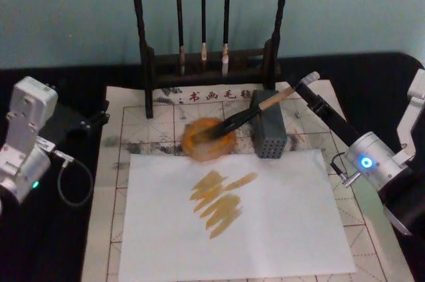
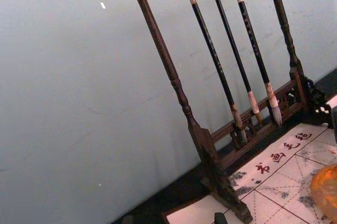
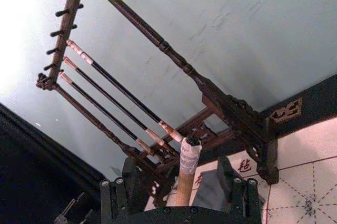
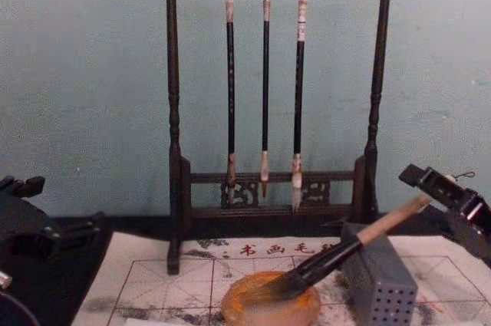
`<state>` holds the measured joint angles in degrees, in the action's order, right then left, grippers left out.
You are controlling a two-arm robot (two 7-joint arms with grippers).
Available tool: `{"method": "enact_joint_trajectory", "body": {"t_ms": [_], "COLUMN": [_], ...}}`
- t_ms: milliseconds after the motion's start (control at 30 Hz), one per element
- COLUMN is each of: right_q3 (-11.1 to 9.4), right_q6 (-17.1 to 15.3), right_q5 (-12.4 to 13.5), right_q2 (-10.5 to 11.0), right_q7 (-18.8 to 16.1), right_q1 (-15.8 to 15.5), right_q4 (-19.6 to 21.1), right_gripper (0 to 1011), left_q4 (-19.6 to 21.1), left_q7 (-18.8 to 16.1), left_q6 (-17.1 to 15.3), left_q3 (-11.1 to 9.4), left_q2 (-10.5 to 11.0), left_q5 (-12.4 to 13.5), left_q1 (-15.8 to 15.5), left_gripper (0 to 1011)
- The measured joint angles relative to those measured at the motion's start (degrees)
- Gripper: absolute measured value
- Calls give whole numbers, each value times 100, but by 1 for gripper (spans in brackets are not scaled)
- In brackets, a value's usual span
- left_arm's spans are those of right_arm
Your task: Pick up the brush from the inkstone, write on the paper, then place the brush back to its original position.
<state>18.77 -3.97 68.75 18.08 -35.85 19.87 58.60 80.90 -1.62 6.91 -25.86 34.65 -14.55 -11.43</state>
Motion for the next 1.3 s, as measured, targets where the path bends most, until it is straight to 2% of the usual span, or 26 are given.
{"method": "enact_joint_trajectory", "body": {"t_ms": [1167,1267,1300], "right_q3": [6,6,6], "right_q6": [10,10,9], "right_q5": [-1,-1,-1], "right_q2": [3,3,3], "right_q7": [0,0,0], "right_q1": [9,9,9], "right_q4": [-8,-8,-8], "right_gripper": [1003,980,945], "left_q4": [0,0,0], "left_q7": [0,0,0], "left_q6": [0,0,0], "left_q3": [0,0,0], "left_q2": [0,0,0], "left_q5": [0,0,0], "left_q1": [0,0,0], "left_gripper": [1001,1001,1001]}}
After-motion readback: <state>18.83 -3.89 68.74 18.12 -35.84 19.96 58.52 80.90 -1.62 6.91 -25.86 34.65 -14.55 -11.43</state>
